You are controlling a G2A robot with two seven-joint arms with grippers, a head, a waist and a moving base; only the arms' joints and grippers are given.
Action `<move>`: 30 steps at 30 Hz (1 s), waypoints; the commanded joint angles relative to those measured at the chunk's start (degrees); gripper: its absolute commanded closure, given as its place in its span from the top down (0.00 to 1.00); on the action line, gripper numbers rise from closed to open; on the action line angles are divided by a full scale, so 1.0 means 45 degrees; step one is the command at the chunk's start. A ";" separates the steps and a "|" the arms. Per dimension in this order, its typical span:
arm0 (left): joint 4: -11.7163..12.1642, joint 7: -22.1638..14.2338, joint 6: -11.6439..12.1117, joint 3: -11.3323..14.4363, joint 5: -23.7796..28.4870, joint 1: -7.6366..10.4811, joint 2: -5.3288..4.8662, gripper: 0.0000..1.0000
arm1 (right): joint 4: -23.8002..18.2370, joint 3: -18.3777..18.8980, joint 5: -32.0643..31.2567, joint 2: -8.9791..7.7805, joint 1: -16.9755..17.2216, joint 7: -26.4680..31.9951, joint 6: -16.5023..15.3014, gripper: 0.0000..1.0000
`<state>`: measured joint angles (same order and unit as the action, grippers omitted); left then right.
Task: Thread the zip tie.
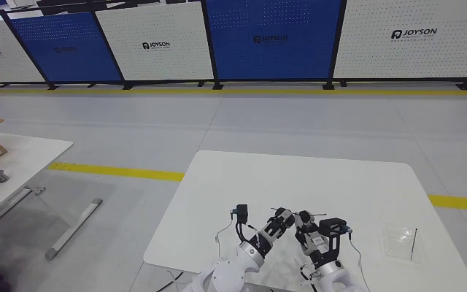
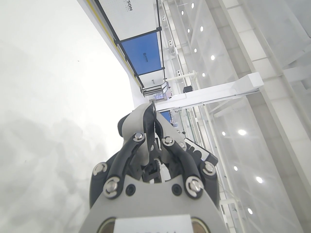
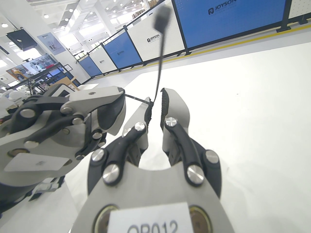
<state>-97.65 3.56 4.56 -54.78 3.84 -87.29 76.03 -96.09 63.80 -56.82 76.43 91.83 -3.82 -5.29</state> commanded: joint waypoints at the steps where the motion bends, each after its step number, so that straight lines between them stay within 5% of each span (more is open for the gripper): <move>1: 0.0004 0.0002 -0.0011 0.0002 0.0000 0.0006 0.0003 0.00 | -0.0002 -0.0003 -0.0005 0.0001 -0.0002 0.0002 0.0016 0.09; 3: 0.0006 0.0005 0.0004 0.0003 -0.0012 0.0006 0.0005 0.00 | -0.0002 -0.0001 0.0005 0.0003 0.0001 -0.0008 0.0035 0.00; 30: -0.0248 -0.0674 0.1248 0.0041 -0.0109 -0.0288 -0.0068 0.00 | 0.0026 -0.0099 -0.0132 0.0005 -0.0009 0.0135 0.0037 0.00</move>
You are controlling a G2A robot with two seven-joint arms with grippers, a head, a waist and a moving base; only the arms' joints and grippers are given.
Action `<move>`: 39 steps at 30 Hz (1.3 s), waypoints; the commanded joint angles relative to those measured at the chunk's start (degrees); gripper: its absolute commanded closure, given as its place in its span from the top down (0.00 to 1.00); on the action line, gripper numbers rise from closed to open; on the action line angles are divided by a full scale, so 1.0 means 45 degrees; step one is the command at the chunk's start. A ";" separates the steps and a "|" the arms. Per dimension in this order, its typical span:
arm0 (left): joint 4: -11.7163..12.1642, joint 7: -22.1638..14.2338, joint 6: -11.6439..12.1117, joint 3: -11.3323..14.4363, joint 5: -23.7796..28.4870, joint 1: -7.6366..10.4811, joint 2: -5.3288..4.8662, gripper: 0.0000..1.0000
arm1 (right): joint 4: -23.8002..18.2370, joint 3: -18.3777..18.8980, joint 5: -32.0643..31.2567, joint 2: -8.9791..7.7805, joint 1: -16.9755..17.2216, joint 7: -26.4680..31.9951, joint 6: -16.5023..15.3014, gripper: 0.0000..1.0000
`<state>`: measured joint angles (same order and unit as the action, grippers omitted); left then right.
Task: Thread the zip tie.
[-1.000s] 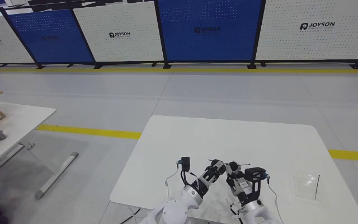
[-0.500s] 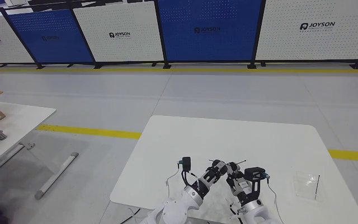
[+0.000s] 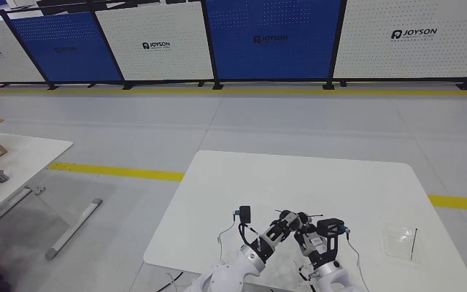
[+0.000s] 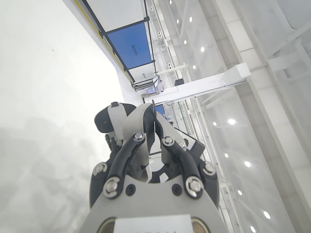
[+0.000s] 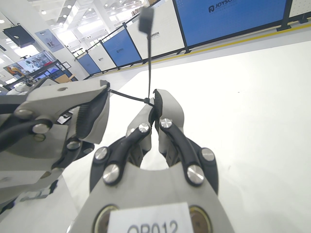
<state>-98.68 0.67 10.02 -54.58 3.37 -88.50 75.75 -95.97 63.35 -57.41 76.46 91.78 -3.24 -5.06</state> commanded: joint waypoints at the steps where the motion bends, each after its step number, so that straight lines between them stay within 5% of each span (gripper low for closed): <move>1: -0.0036 -0.0053 0.0071 -0.0012 -0.0008 -0.0044 -0.0013 0.00 | 0.0003 0.0001 -0.0004 -0.0003 0.0002 0.0015 -0.0025 0.00; 20: -0.0360 -0.0212 0.0526 -0.0314 0.0269 -0.0377 -0.0120 0.00 | 0.0407 -0.0142 -0.0089 0.0022 -0.0247 0.0174 -0.0034 0.00; 39: -0.1220 -0.0388 0.1380 -0.0502 -0.0258 -0.1273 -0.0319 0.00 | 0.0554 -0.0224 -0.0163 0.0043 -0.0373 0.0247 0.0052 0.00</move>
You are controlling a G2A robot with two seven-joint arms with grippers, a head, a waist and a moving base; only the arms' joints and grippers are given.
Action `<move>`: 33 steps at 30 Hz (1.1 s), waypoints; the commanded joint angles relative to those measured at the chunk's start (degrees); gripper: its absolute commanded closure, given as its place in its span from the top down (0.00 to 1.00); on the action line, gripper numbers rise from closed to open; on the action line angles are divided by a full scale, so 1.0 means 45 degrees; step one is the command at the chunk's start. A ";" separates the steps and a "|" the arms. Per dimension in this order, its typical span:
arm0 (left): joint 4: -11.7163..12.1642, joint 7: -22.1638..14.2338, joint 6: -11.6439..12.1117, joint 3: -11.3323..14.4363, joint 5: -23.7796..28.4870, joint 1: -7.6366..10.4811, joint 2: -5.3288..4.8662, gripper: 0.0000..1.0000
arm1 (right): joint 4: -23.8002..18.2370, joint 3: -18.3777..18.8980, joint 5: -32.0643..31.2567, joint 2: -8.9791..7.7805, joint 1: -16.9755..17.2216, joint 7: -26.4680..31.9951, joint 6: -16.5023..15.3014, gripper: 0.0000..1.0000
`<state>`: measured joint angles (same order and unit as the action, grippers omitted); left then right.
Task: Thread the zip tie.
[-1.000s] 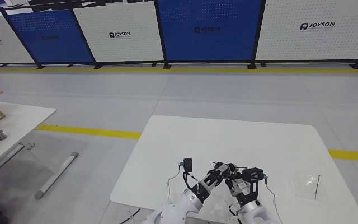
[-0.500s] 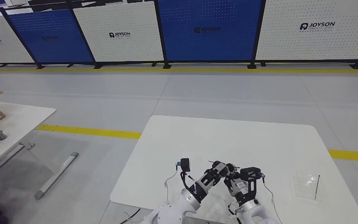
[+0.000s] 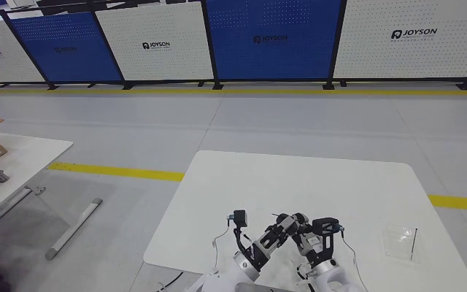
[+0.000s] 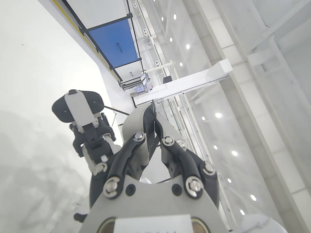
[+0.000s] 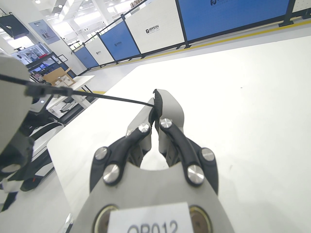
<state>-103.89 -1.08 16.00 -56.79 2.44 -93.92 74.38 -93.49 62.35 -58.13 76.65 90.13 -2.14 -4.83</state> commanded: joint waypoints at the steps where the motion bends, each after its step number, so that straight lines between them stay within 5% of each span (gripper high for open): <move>1: -0.0114 -0.0001 0.0099 -0.0015 -0.0096 -0.0121 -0.0025 0.00 | 0.0008 -0.0004 -0.0007 0.0001 -0.0008 0.0003 0.0000 0.00; 13: -0.0425 0.0181 0.0251 -0.0029 -0.0513 -0.0446 -0.0114 0.00 | 0.0071 -0.0059 -0.0075 0.0010 -0.0039 -0.0020 -0.0014 0.00; 14: -0.0403 0.0254 0.0159 -0.0023 -0.0483 -0.0399 -0.0108 0.00 | 0.0060 -0.0064 -0.0052 0.0009 -0.0034 -0.0029 -0.0064 0.25; 15: -0.0376 0.0323 0.0076 -0.0022 -0.0427 -0.0355 -0.0100 0.00 | 0.0045 -0.0056 -0.0018 0.0007 -0.0022 -0.0034 -0.0110 0.91; 16: -0.0345 0.0389 -0.0004 -0.0020 -0.0377 -0.0301 -0.0091 0.00 | 0.0014 -0.0032 0.0042 0.0005 -0.0007 -0.0071 -0.0147 1.00; 27: 0.0080 0.1281 -0.0395 -0.0266 0.0750 0.0335 0.0025 0.00 | -0.0229 0.0852 0.1277 -0.0103 0.0592 -0.1270 -0.1132 1.00; 33: 0.0456 0.1920 -0.0837 -0.0601 0.1218 0.0612 0.0076 0.00 | -0.0405 0.1698 0.2387 -0.0218 0.1314 -0.2374 -0.2307 1.00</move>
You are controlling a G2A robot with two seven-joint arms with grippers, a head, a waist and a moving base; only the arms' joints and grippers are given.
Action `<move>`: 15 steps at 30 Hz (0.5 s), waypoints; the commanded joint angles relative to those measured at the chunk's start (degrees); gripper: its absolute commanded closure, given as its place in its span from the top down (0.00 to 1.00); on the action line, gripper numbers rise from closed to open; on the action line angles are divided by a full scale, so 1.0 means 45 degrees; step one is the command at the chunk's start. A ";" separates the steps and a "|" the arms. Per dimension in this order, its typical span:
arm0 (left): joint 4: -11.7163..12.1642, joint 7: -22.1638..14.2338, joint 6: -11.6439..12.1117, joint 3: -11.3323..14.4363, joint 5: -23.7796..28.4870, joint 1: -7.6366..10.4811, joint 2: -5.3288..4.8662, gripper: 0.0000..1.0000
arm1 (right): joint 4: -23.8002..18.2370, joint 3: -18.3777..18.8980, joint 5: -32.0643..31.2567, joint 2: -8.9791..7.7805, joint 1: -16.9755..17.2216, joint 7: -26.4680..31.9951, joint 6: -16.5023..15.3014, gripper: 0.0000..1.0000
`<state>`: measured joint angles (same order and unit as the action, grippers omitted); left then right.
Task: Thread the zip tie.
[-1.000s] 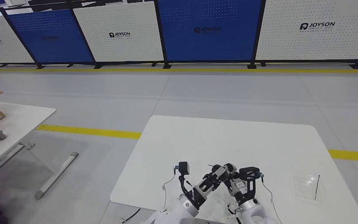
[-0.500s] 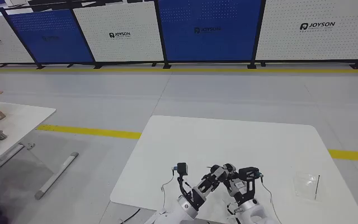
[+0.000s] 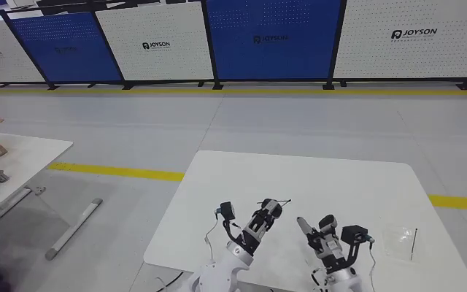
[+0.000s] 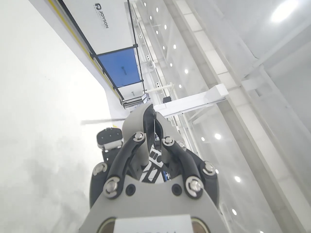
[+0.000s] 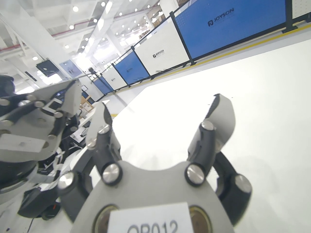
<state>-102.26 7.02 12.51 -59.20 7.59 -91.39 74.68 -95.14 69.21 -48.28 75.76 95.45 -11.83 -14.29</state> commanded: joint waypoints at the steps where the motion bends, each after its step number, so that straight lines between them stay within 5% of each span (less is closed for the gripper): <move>1: 0.0191 0.0219 -0.0122 -0.0124 0.0046 0.0092 0.0011 0.00 | -0.0074 0.0321 0.0390 -0.0038 0.0273 -0.0414 -0.0373 1.00; 6: 0.0586 0.1254 -0.0516 -0.0345 -0.0436 0.0142 0.0050 0.00 | -0.0311 0.1013 0.1300 -0.0107 0.0977 -0.1253 -0.0969 1.00; 7: 0.0734 0.2012 -0.0747 -0.0503 -0.0940 0.0188 0.0060 0.00 | -0.0315 0.1042 0.1369 -0.0109 0.1005 -0.1267 -0.1003 1.00; 15: 0.0734 0.2012 -0.0747 -0.0503 -0.0940 0.0188 0.0060 0.00 | -0.0315 0.1042 0.1369 -0.0109 0.1005 -0.1267 -0.1003 1.00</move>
<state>-98.96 16.05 9.15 -61.46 3.37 -90.55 74.95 -96.56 73.90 -42.12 75.27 99.98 -17.53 -18.80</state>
